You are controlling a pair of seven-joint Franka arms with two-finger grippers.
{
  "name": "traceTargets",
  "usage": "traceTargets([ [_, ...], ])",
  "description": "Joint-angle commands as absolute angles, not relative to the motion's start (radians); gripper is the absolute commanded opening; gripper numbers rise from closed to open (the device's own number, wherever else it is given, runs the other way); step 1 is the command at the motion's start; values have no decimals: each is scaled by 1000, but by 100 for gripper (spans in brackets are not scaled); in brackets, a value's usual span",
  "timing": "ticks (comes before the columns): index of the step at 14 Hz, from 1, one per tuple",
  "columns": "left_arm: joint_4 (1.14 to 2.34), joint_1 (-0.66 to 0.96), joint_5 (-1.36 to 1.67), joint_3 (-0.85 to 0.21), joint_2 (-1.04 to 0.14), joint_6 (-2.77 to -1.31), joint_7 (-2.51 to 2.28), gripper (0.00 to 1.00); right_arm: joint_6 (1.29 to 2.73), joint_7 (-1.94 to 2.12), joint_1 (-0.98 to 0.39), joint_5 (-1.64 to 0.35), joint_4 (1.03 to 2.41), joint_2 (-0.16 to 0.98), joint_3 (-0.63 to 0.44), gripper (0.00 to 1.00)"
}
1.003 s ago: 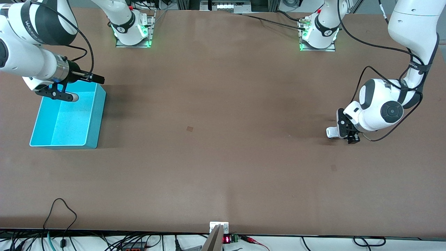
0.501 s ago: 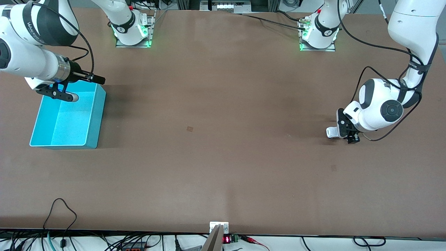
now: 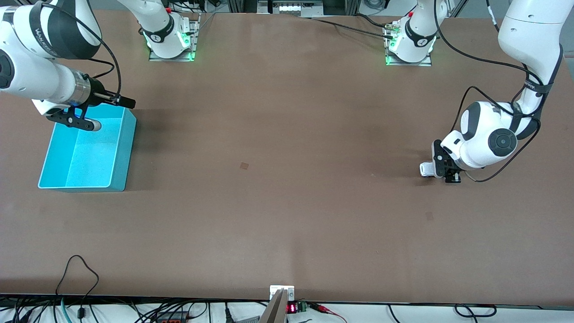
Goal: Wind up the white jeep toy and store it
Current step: 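Grasp the jeep with the left gripper while the right gripper moves over the bin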
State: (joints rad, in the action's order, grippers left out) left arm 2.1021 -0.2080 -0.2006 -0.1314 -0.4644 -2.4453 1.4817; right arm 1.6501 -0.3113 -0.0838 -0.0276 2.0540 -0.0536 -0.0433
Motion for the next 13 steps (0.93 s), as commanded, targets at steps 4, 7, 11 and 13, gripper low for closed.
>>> traceTargets([
  [4,2115,-222,-222,-143,-428,-2441,1494,41,1657,-325,-86,-41,2080,-84,-46,100],
  [7,2154,-221,-222,-143,-379,-2437,1488,38,1657,-325,-86,-41,2079,-83,-46,100],
  [11,2154,-221,-222,-143,-399,-2447,1477,36,1657,-324,-86,-43,2079,-83,-46,100],
  [13,2152,-221,-221,-143,-417,-2450,1477,36,1657,-324,-86,-43,2079,-83,-46,100],
])
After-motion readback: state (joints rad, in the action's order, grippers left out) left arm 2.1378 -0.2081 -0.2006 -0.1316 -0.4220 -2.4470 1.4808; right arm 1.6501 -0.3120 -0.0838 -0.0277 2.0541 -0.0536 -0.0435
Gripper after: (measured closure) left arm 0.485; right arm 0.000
